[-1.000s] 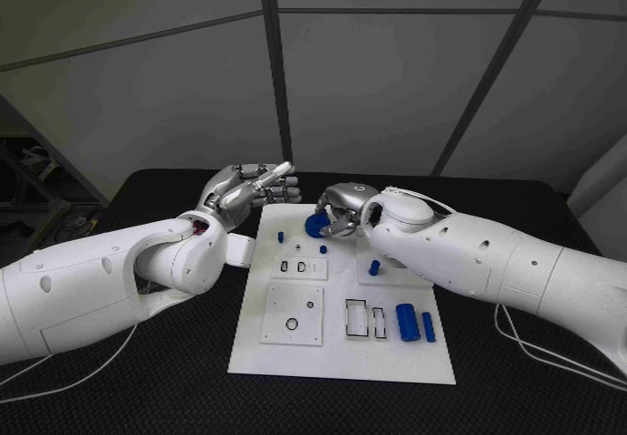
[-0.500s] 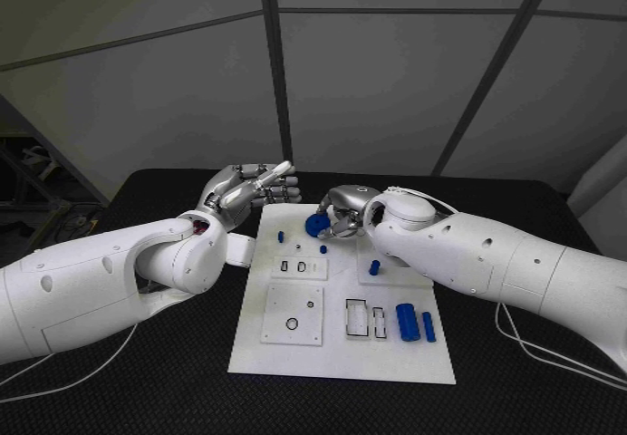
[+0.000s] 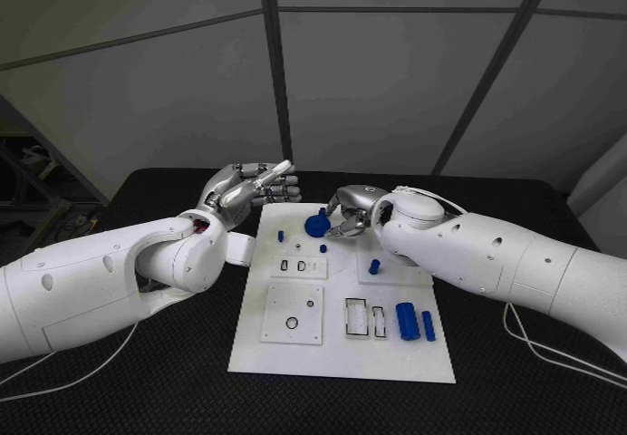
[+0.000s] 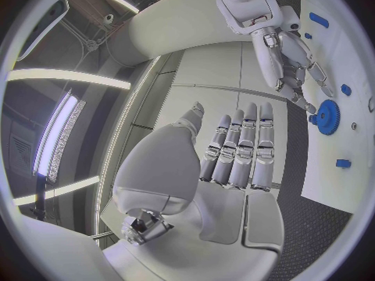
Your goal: Assemble the parts on the task board
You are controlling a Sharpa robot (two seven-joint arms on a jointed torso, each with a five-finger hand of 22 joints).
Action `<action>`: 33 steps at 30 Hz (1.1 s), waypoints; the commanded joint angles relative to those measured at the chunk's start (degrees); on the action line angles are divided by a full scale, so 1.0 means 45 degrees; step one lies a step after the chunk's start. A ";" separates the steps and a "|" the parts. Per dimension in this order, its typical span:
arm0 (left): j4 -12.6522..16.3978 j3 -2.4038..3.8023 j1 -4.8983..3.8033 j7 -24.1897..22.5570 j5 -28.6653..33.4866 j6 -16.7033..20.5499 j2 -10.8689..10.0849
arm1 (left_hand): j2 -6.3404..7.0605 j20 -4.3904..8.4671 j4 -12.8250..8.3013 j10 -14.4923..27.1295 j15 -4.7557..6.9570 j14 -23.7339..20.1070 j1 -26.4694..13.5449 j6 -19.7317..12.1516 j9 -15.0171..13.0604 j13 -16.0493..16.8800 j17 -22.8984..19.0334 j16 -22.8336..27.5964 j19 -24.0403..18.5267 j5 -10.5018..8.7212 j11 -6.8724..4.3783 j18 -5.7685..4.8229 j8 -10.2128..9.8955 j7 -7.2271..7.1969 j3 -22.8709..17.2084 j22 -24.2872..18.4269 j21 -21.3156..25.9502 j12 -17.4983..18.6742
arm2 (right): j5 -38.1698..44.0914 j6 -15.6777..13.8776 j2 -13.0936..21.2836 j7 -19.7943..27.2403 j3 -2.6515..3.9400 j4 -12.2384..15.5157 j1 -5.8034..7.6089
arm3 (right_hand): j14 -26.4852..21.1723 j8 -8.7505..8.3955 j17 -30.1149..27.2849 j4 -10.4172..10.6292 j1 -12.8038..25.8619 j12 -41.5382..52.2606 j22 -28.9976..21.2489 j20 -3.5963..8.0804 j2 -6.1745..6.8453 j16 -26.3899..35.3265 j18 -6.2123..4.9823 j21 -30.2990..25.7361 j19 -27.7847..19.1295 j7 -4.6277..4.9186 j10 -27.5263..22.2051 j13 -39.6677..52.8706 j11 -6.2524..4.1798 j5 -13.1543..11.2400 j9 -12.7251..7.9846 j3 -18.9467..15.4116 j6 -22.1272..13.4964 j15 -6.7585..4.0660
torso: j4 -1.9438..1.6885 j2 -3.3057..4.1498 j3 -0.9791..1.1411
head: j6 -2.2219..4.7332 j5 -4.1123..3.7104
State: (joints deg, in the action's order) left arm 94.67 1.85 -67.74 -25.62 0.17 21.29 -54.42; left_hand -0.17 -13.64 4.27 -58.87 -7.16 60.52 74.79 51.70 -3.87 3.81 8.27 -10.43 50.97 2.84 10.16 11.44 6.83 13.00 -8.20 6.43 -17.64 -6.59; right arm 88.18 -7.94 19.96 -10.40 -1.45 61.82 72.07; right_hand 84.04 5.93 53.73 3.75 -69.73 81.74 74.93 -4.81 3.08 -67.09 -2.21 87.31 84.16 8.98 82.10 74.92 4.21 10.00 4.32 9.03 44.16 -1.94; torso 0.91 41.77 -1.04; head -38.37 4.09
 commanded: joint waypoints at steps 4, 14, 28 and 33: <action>0.0008 0.0011 -0.0020 -0.0047 -0.0044 -0.0078 -0.0012 | -0.0045 -0.0029 -0.0013 -0.0015 -0.0085 0.0032 -0.0055 -0.0036 0.0008 0.0012 0.0017 0.0055 0.0013 -0.0026 0.0047 -0.0216 -0.0053 0.0166 0.0077 -0.0017 0.0058 0.0076 | -0.0080 -0.0991 0.0138 -0.0079 0.0002 0.0269 0.0026 | 0.0093 0.0004 -0.0010 -0.0014 -0.0136 0.0088 0.1917 -0.0039 -0.0163 -0.0050 0.0163 -0.0026 0.0218 -0.0024 0.0134 0.1152 -0.0016 0.0135 0.0024 -0.0063 0.0172 0.0062 | 0.0002 0.0000 0.0002 | 0.0022 -0.0010; -0.0106 0.0010 -0.0017 -0.0052 -0.0044 -0.0134 -0.0026 | -0.0056 -0.0030 -0.0011 -0.0013 -0.0086 0.0035 -0.0061 -0.0038 0.0008 0.0012 0.0020 0.0062 0.0016 -0.0026 0.0048 -0.0216 -0.0060 0.0166 0.0087 -0.0021 0.0062 0.0082 | -0.0740 -0.3285 0.1266 0.0776 0.0009 0.1250 0.0022 | 0.0094 -0.0006 -0.0013 -0.0300 -0.0567 0.0079 0.1978 -0.0005 -0.0206 -0.0053 0.0175 -0.0005 0.0261 -0.0038 0.0156 0.1169 -0.0036 0.0570 0.0061 0.0021 0.0510 0.0031 | 0.0048 -0.0022 0.0012 | 0.0123 -0.0130; -0.0261 0.0002 -0.0012 -0.0151 -0.0044 -0.0321 -0.0046 | -0.0084 -0.0012 -0.0140 -0.0364 -0.0024 0.0070 0.0067 0.0293 -0.0054 0.0070 0.0062 0.0150 0.0041 -0.0026 -0.0111 -0.0203 0.0056 -0.0045 0.0160 -0.0070 0.0108 -0.0036 | -0.3708 -0.1413 0.5009 0.4340 -0.0001 0.2787 0.0035 | 0.0072 -0.0059 -0.0068 -0.0785 -0.1145 -0.0469 0.1102 0.0089 0.0140 -0.0013 -0.0028 -0.0448 -0.0440 -0.0262 -0.0350 0.0629 -0.0233 0.1576 0.0080 -0.0052 0.1013 -0.0080 | 0.0162 -0.0105 0.0013 | 0.0311 -0.0582; -0.0311 -0.0002 0.0000 -0.0170 -0.0044 -0.0407 -0.0003 | -0.0123 0.0026 -0.0180 -0.0653 0.0035 0.0122 0.0101 0.0533 -0.0070 0.0085 0.0102 0.0208 0.0075 -0.0025 -0.0221 -0.0197 0.0123 -0.0171 0.0221 -0.0104 0.0136 -0.0100 | -0.4000 -0.1382 0.5659 0.4498 -0.0008 0.2508 0.0028 | 0.0072 -0.0068 -0.0066 -0.0818 -0.1212 -0.0495 0.1085 0.0094 0.0155 -0.0013 -0.0031 -0.0462 -0.0455 -0.0267 -0.0374 0.0608 -0.0245 0.1647 0.0080 -0.0075 0.1045 -0.0078 | 0.0178 -0.0095 0.0057 | 0.0351 -0.0663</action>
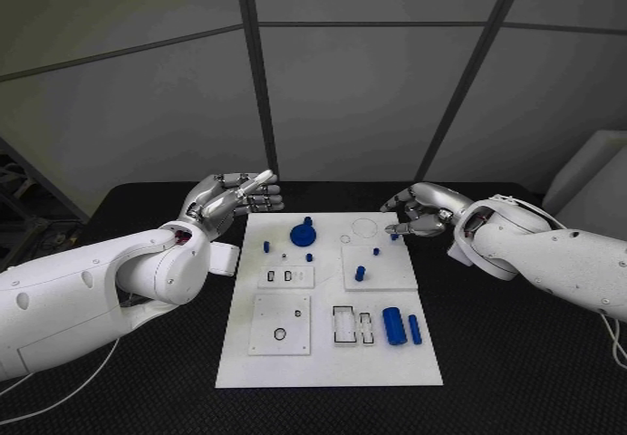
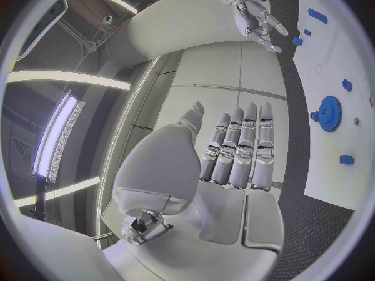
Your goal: Assemble the parts on the task board
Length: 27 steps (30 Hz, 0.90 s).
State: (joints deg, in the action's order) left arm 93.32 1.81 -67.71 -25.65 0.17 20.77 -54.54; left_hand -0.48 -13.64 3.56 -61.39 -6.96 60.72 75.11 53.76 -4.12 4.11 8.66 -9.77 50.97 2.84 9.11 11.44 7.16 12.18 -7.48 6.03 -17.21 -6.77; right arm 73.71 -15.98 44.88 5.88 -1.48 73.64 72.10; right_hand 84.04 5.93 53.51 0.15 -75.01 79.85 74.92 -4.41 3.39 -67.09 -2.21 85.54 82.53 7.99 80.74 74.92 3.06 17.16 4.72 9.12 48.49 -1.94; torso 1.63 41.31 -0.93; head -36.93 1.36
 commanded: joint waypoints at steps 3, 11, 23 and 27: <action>-0.0045 0.0003 0.0009 -0.0153 -0.0044 -0.0299 0.0050 | -0.0054 0.0026 -0.0021 -0.0096 -0.0010 0.0077 0.0029 0.0078 -0.0014 0.0018 0.0017 0.0062 0.0077 -0.0025 0.0012 -0.0197 0.0049 0.0017 0.0066 -0.0018 0.0039 -0.0061 | -0.0872 0.0355 0.0205 0.0871 -0.0004 -0.0392 0.0009 | 0.0074 -0.0075 -0.0010 -0.0021 -0.0047 -0.0083 0.1090 0.0005 0.0094 -0.0019 -0.0031 -0.0067 -0.0088 -0.0046 -0.0081 0.0600 0.0003 0.0075 -0.0010 -0.0102 0.0082 -0.0072 | 0.0000 0.0018 0.0027 | 0.0024 -0.0133; -0.0134 -0.0001 0.0049 -0.0129 -0.0044 -0.0299 0.0122 | -0.0045 0.0030 -0.0027 -0.0080 -0.0017 0.0079 0.0019 0.0046 0.0007 0.0001 0.0027 0.0092 0.0087 -0.0024 0.0046 -0.0202 0.0007 0.0081 0.0107 -0.0031 0.0050 -0.0022 | -0.0943 0.0341 -0.0097 0.0753 -0.0006 -0.1038 -0.0081 | 0.0074 -0.0163 -0.0013 -0.0006 -0.0049 -0.0120 0.1077 -0.0019 0.0107 -0.0017 -0.0031 -0.0081 -0.0097 -0.0007 -0.0114 0.0568 0.0019 0.0130 -0.0041 -0.0167 -0.0017 -0.0019 | -0.0028 0.0037 -0.0001 | -0.0016 -0.0136; -0.0205 -0.0002 0.0072 -0.0120 -0.0044 -0.0298 0.0176 | -0.0048 0.0031 -0.0031 -0.0068 -0.0022 0.0079 0.0021 0.0033 0.0015 -0.0006 0.0031 0.0103 0.0091 -0.0024 0.0059 -0.0204 -0.0009 0.0097 0.0117 -0.0035 0.0055 -0.0005 | -0.0579 0.1042 -0.0596 0.0338 -0.0006 -0.1752 -0.0320 | 0.0076 -0.0244 -0.0010 0.0001 -0.0075 -0.0137 0.1076 -0.0048 0.0088 -0.0021 -0.0030 -0.0087 -0.0095 0.0020 -0.0128 0.0555 0.0040 0.0137 -0.0068 -0.0200 -0.0119 0.0024 | -0.0011 0.0012 -0.0022 | -0.0188 -0.0146; -0.0224 -0.0002 0.0073 -0.0121 -0.0044 -0.0294 0.0182 | -0.0052 0.0030 -0.0033 -0.0059 -0.0025 0.0080 0.0022 0.0024 0.0019 -0.0011 0.0033 0.0109 0.0093 -0.0024 0.0066 -0.0205 -0.0019 0.0107 0.0122 -0.0038 0.0058 0.0006 | -0.0433 0.1137 -0.0646 0.0249 -0.0006 -0.1875 -0.0445 | 0.0075 -0.0252 -0.0012 0.0003 -0.0075 -0.0125 0.1092 -0.0053 0.0088 -0.0021 -0.0026 -0.0080 -0.0082 0.0027 -0.0117 0.0570 0.0042 0.0130 -0.0070 -0.0207 -0.0127 0.0032 | -0.0016 0.0010 -0.0021 | -0.0233 -0.0169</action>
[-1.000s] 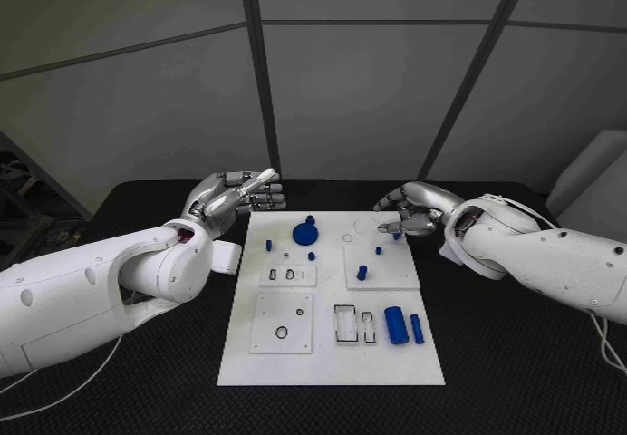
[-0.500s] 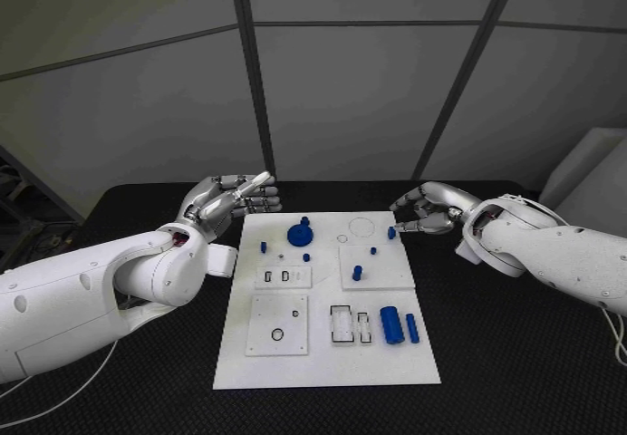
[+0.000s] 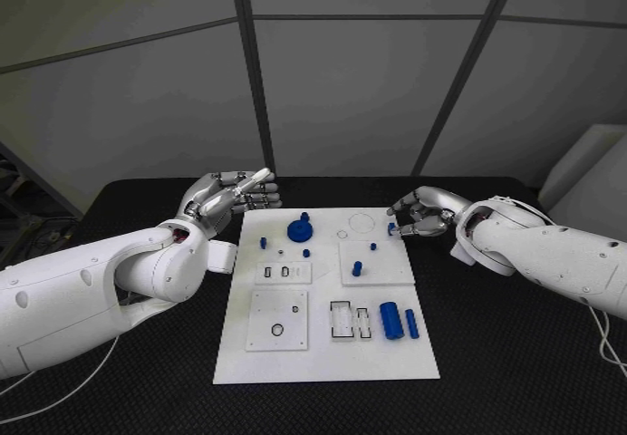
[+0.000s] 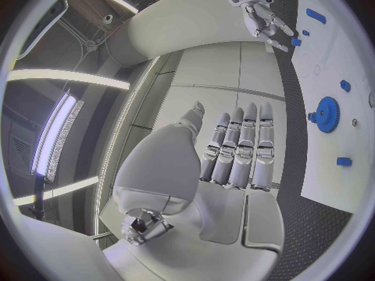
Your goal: Assemble the parts on the task board
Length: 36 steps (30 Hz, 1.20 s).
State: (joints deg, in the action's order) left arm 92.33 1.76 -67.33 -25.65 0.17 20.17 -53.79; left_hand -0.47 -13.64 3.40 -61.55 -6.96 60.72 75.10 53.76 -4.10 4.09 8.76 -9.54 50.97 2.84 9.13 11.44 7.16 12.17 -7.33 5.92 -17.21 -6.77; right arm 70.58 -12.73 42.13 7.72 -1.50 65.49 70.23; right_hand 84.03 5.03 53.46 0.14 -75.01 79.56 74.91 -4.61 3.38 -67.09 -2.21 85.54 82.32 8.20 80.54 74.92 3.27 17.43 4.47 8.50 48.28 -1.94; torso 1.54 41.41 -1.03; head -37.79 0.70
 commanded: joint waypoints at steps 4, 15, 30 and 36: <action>-0.0005 0.0009 -0.0011 -0.0119 -0.0044 -0.0161 0.0015 | -0.0054 0.0030 0.0002 -0.0025 -0.0025 0.0080 0.0023 0.0023 0.0015 -0.0008 0.0011 0.0058 0.0093 -0.0025 0.0061 -0.0205 -0.0019 0.0109 0.0088 -0.0014 0.0058 0.0006 | 0.0312 0.0425 -0.0073 -0.0202 0.0001 -0.0164 -0.0145 | 0.0075 -0.0050 -0.0004 0.0012 -0.0070 -0.0061 0.1075 -0.0013 0.0082 -0.0019 -0.0030 -0.0090 -0.0050 -0.0010 -0.0073 0.0570 0.0003 0.0060 -0.0014 -0.0076 -0.0070 0.0039 | -0.0016 -0.0014 0.0002 | -0.0058 -0.0043; 0.0006 0.0009 -0.0011 -0.0112 -0.0044 -0.0137 -0.0024 | -0.0066 0.0029 -0.0005 -0.0002 -0.0034 0.0084 0.0028 0.0000 0.0026 -0.0019 0.0018 0.0076 0.0099 -0.0025 0.0081 -0.0209 -0.0046 0.0135 0.0103 -0.0023 0.0065 0.0036 | 0.0400 0.0273 -0.0172 -0.0270 0.0002 -0.0395 -0.0255 | 0.0077 0.0017 0.0006 0.0061 -0.0087 -0.0011 0.1113 -0.0058 -0.0032 -0.0030 -0.0022 -0.0078 -0.0015 0.0034 -0.0022 0.0630 0.0049 0.0050 0.0022 -0.0095 0.0114 0.0075 | -0.0001 -0.0023 0.0006 | -0.0057 -0.0015; 0.0000 0.0011 -0.0011 -0.0098 -0.0044 -0.0138 -0.0034 | -0.0074 0.0028 -0.0005 0.0006 -0.0037 0.0086 0.0027 -0.0008 0.0030 -0.0023 0.0021 0.0082 0.0101 -0.0024 0.0088 -0.0210 -0.0056 0.0145 0.0108 -0.0026 0.0068 0.0046 | 0.0272 -0.0016 -0.0332 -0.0375 0.0004 -0.0582 -0.0269 | 0.0076 0.0196 0.0016 0.0213 -0.0056 0.0121 0.1210 -0.0090 -0.0301 -0.0045 -0.0003 -0.0043 0.0071 0.0076 0.0115 0.0780 0.0090 0.0042 0.0093 -0.0114 0.0548 0.0087 | -0.0005 -0.0019 0.0014 | -0.0089 0.0006; -0.0010 0.0011 -0.0010 -0.0086 -0.0044 -0.0144 -0.0023 | -0.0088 0.0027 -0.0001 0.0019 -0.0041 0.0088 0.0023 -0.0019 0.0035 -0.0027 0.0025 0.0090 0.0105 -0.0024 0.0099 -0.0211 -0.0069 0.0160 0.0114 -0.0029 0.0071 0.0061 | 0.0228 -0.0117 -0.0429 -0.0427 0.0005 -0.0635 -0.0271 | 0.0076 0.0218 0.0017 0.0223 -0.0055 0.0153 0.1247 -0.0090 -0.0314 -0.0047 0.0005 -0.0027 0.0100 0.0081 0.0146 0.0816 0.0093 0.0029 0.0100 -0.0120 0.0598 0.0086 | 0.0002 -0.0020 0.0021 | -0.0110 0.0020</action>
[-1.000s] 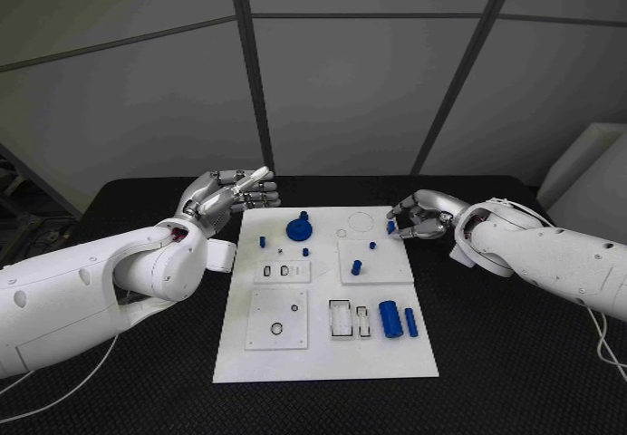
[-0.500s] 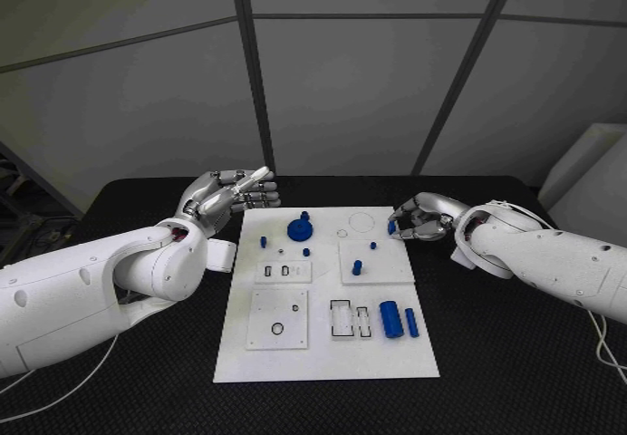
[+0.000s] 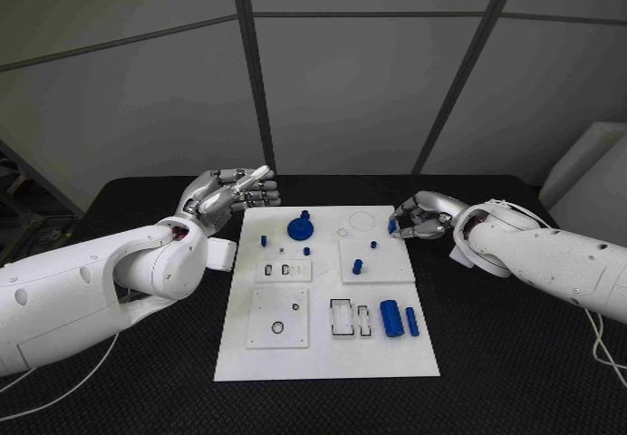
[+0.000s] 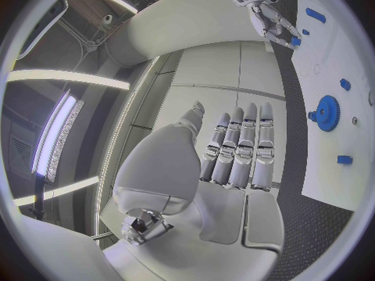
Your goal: Assemble the parts on the task board
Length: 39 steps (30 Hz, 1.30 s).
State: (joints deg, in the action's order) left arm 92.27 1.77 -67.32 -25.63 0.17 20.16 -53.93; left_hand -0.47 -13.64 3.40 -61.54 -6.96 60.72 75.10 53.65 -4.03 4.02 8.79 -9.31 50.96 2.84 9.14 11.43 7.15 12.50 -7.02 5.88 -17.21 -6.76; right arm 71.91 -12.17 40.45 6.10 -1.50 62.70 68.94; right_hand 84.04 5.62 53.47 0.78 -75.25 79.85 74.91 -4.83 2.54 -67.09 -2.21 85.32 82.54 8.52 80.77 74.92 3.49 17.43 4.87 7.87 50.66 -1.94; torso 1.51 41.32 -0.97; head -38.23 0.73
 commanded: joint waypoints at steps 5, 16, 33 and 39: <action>0.0001 0.0009 -0.0011 -0.0074 -0.0044 -0.0157 0.0019 | -0.0093 0.0026 -0.0001 0.0022 -0.0042 0.0090 0.0023 0.0001 0.0022 -0.0013 0.0018 0.0043 0.0106 -0.0024 0.0100 -0.0210 -0.0074 0.0090 0.0047 -0.0021 0.0073 0.0066 | -0.0078 -0.0290 -0.0124 -0.0118 0.0003 -0.0056 0.0016 | 0.0076 0.0106 0.0014 0.0090 -0.0001 0.0094 0.1257 -0.0044 -0.0140 -0.0047 0.0005 0.0025 0.0059 0.0017 0.0103 0.0822 0.0048 0.0004 0.0018 0.0015 0.0112 0.0090 | -0.0003 0.0003 0.0005 | -0.0033 -0.0001; -0.0001 0.0009 -0.0011 -0.0047 -0.0044 -0.0155 -0.0008 | -0.0109 0.0025 -0.0001 0.0032 -0.0046 0.0091 0.0024 -0.0009 0.0026 -0.0017 0.0022 0.0051 0.0108 -0.0024 0.0108 -0.0212 -0.0086 0.0100 0.0049 -0.0025 0.0077 0.0079 | -0.0081 -0.0287 -0.0220 -0.0197 0.0003 -0.0151 0.0014 | 0.0074 0.0170 0.0014 0.0122 -0.0004 0.0103 0.1283 -0.0057 -0.0197 -0.0049 0.0012 0.0036 0.0082 0.0043 0.0115 0.0833 0.0065 -0.0059 0.0037 0.0006 0.0260 0.0113 | 0.0001 -0.0002 0.0001 | -0.0054 0.0010; 0.0033 0.0009 -0.0012 -0.0043 -0.0044 -0.0140 -0.0049 | -0.0121 0.0022 -0.0005 0.0050 -0.0052 0.0092 0.0028 -0.0026 0.0031 -0.0022 0.0026 0.0063 0.0111 -0.0024 0.0120 -0.0213 -0.0104 0.0115 0.0057 -0.0031 0.0082 0.0099 | -0.0002 -0.0140 -0.0303 -0.0254 0.0003 -0.0181 0.0010 | 0.0066 0.0692 0.0022 0.0230 -0.0083 0.0165 0.1355 -0.0098 -0.0491 -0.0069 0.0024 0.0056 0.0138 -0.0014 0.0179 0.0916 0.0022 -0.0184 0.0202 0.0060 0.1342 0.0141 | 0.0008 -0.0004 0.0003 | -0.0064 0.0046; 0.0038 0.0009 -0.0012 -0.0042 -0.0044 -0.0143 -0.0051 | -0.0121 0.0022 -0.0005 0.0050 -0.0052 0.0092 0.0028 -0.0026 0.0031 -0.0022 0.0026 0.0063 0.0111 -0.0024 0.0120 -0.0213 -0.0104 0.0115 0.0057 -0.0031 0.0082 0.0099 | -0.0010 -0.0302 -0.0318 -0.0216 0.0003 -0.0143 0.0008 | 0.0064 0.0830 0.0023 0.0236 -0.0157 0.0171 0.1388 -0.0067 -0.0624 -0.0071 0.0030 0.0068 0.0161 -0.0117 0.0193 0.0930 -0.0065 -0.0175 0.0255 0.0132 0.1617 0.0094 | 0.0009 -0.0005 0.0010 | -0.0081 0.0057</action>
State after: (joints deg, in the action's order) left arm 92.32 1.77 -67.32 -25.51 0.17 20.14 -54.14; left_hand -0.47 -13.42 3.40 -61.33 -7.17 60.92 75.10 53.44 -3.95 3.98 8.83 -9.31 51.18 2.84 9.35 11.44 6.94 12.70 -7.02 5.80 -17.21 -6.52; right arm 71.78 -12.87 39.07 4.99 -1.50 61.94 68.90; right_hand 84.04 9.10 53.51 1.77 -75.88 80.31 74.91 -5.22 0.22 -67.09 -2.20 85.32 82.93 7.98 81.59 74.92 3.48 16.75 5.89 8.18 57.69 -1.53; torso 1.54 41.30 -0.94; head -38.57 0.98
